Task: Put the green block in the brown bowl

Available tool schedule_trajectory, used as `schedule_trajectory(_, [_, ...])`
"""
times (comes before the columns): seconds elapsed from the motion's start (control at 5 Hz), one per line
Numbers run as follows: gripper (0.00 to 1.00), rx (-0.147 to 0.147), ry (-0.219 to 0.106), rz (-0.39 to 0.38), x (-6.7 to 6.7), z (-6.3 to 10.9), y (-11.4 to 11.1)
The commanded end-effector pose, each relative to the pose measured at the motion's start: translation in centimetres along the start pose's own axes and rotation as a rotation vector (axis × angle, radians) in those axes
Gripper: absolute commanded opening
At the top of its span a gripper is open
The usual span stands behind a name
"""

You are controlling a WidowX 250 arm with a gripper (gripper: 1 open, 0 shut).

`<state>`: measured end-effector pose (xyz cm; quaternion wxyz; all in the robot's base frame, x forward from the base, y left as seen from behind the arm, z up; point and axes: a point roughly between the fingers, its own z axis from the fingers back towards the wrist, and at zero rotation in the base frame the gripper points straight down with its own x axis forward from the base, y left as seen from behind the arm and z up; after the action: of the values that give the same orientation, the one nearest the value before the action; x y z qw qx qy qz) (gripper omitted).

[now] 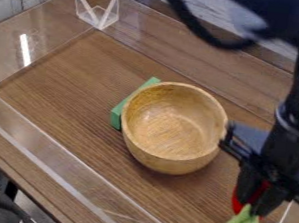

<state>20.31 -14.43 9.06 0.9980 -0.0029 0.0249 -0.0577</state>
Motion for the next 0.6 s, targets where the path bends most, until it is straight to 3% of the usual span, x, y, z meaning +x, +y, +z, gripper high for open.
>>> schedule_trajectory(0.0, [0.00,-0.004,-0.068,0.179,0.0,2.7,3.2])
schedule_trajectory(0.2, [0.00,-0.008,-0.082,0.386,-0.1,3.3,7.1])
schedule_trajectory(0.4, [0.00,-0.019,-0.086,0.408,0.2,3.3,9.8])
